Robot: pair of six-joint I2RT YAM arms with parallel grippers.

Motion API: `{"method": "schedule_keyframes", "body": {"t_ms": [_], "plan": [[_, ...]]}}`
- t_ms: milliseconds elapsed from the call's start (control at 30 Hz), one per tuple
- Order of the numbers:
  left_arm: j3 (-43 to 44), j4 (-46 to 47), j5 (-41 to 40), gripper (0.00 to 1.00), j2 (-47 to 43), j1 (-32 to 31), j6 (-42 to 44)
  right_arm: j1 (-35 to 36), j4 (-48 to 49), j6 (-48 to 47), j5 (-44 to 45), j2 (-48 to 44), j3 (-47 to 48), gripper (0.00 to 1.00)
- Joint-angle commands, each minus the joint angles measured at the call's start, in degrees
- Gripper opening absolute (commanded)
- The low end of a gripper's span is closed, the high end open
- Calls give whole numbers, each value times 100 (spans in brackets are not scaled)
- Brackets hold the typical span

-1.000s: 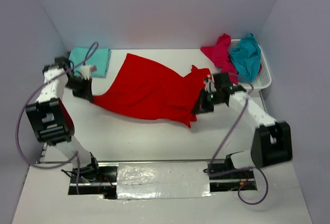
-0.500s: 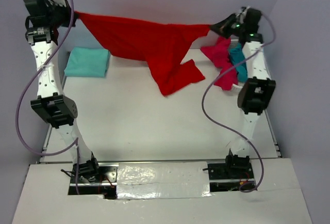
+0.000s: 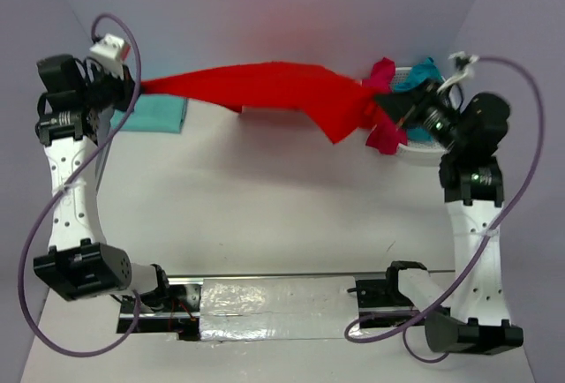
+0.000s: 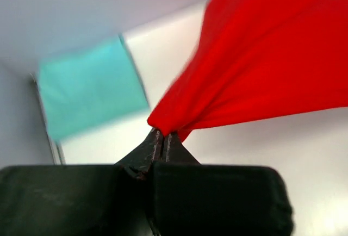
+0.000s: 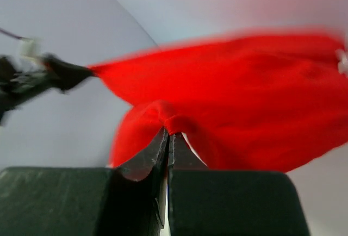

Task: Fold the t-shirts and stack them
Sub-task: Flatten out the tshirt

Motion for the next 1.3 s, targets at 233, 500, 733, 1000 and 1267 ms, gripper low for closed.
{"method": "schedule_keyframes", "body": {"t_ms": [233, 500, 733, 1000, 1267], "plan": [[-2408, -3344, -952, 0, -1619, 124, 2795, 163, -2486, -837, 662, -2862, -4051, 0], [-4142, -4085, -1900, 0, -1963, 115, 3140, 172, -3507, -583, 337, -4147, -5099, 0], [-4320, -4033, -2165, 0, -2051, 116, 2754, 172, -2938, -512, 284, -3569, -5047, 0], [-3689, -3435, -1779, 0, -1472, 133, 1919, 189, -1653, -837, 345, -1442, -4423, 0], [-1381, -2347, -1199, 0, 440, -295, 997, 181, -941, -767, 390, 822, -1976, 0]]}}
